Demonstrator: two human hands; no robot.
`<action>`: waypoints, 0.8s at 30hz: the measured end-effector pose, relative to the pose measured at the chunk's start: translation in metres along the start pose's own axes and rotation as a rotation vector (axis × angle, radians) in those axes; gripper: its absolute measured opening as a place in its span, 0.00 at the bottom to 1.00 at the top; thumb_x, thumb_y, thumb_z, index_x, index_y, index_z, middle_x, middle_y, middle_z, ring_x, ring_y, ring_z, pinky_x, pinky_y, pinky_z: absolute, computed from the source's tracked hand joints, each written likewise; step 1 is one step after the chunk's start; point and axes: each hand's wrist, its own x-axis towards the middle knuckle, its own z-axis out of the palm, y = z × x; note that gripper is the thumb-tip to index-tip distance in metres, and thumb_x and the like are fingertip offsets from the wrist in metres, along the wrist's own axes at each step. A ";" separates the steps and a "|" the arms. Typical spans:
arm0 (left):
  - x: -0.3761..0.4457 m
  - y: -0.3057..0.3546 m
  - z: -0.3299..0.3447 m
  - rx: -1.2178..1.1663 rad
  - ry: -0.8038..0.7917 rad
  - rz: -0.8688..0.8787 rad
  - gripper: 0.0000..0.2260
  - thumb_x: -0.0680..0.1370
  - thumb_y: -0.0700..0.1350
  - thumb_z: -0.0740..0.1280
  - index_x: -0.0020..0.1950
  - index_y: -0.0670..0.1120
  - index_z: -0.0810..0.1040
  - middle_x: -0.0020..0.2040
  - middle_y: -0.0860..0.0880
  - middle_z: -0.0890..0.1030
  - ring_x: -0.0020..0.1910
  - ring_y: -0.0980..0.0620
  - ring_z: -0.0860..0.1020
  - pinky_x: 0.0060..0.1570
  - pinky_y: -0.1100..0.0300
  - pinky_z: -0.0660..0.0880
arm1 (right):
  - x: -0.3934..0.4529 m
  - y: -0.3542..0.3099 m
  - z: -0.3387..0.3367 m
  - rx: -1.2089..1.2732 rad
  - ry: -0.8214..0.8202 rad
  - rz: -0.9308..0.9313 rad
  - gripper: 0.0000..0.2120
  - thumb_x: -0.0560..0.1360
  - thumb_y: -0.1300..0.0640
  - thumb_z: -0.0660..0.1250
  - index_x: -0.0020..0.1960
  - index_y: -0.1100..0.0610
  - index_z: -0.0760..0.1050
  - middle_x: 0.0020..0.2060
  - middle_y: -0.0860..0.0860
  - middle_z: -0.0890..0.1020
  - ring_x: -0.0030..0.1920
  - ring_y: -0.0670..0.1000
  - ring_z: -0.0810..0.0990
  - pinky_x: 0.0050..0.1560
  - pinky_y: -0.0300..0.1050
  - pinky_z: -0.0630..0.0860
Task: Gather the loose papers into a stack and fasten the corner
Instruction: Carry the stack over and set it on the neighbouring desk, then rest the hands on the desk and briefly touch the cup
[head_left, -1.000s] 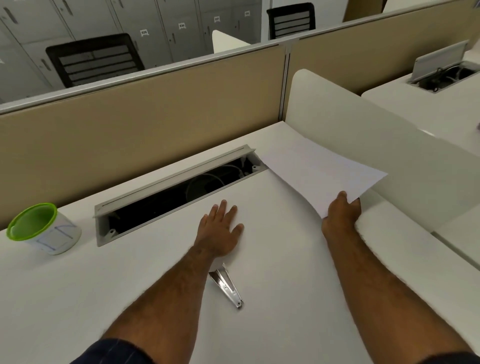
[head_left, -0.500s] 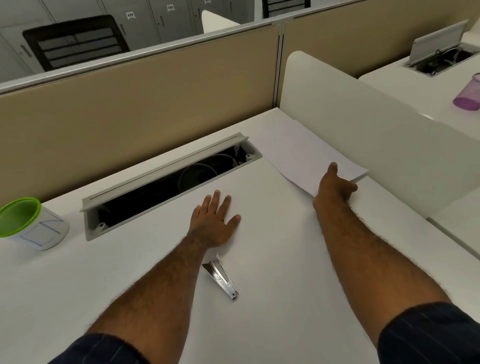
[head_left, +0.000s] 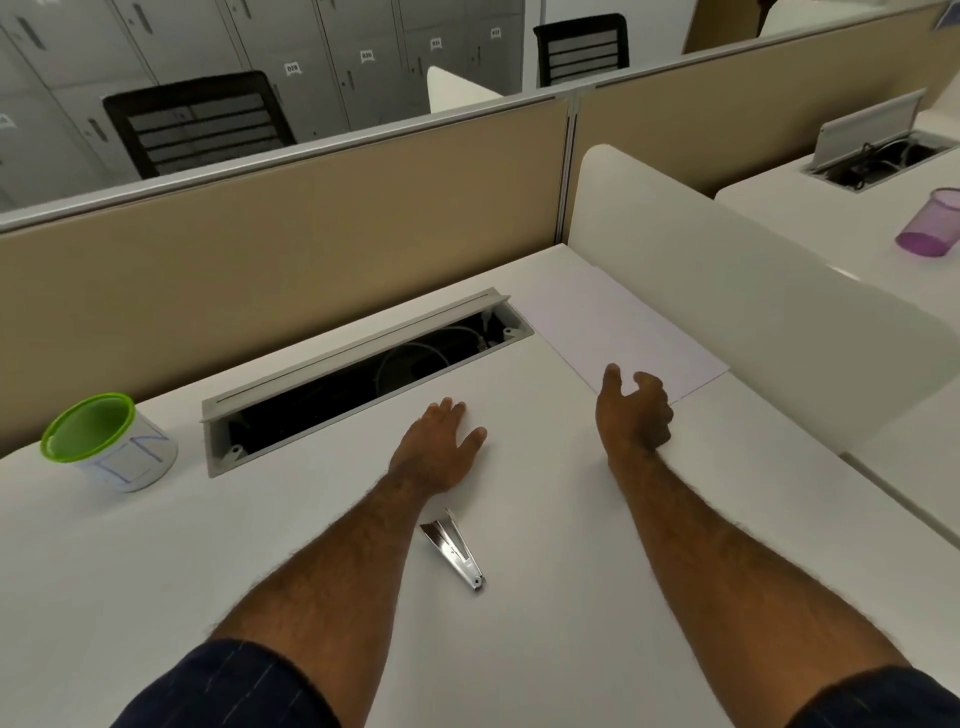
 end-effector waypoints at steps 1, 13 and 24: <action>-0.006 0.001 -0.002 -0.019 0.028 0.007 0.29 0.82 0.60 0.53 0.80 0.48 0.54 0.81 0.49 0.52 0.80 0.50 0.50 0.78 0.53 0.49 | -0.010 0.000 -0.001 -0.009 -0.007 -0.083 0.23 0.77 0.43 0.62 0.63 0.59 0.73 0.60 0.57 0.79 0.62 0.59 0.75 0.62 0.55 0.68; -0.135 -0.042 -0.028 0.003 0.323 -0.052 0.25 0.82 0.56 0.56 0.78 0.49 0.62 0.79 0.51 0.60 0.79 0.51 0.55 0.76 0.54 0.52 | -0.142 0.007 -0.009 -0.006 -0.212 -0.902 0.09 0.74 0.51 0.67 0.50 0.54 0.80 0.47 0.48 0.84 0.50 0.50 0.82 0.55 0.51 0.75; -0.277 -0.110 -0.020 0.037 0.484 -0.190 0.23 0.82 0.53 0.59 0.76 0.47 0.66 0.77 0.49 0.65 0.78 0.50 0.59 0.73 0.60 0.49 | -0.250 0.029 -0.020 -0.144 -0.518 -1.006 0.12 0.74 0.51 0.66 0.57 0.53 0.78 0.53 0.48 0.83 0.56 0.52 0.79 0.61 0.48 0.71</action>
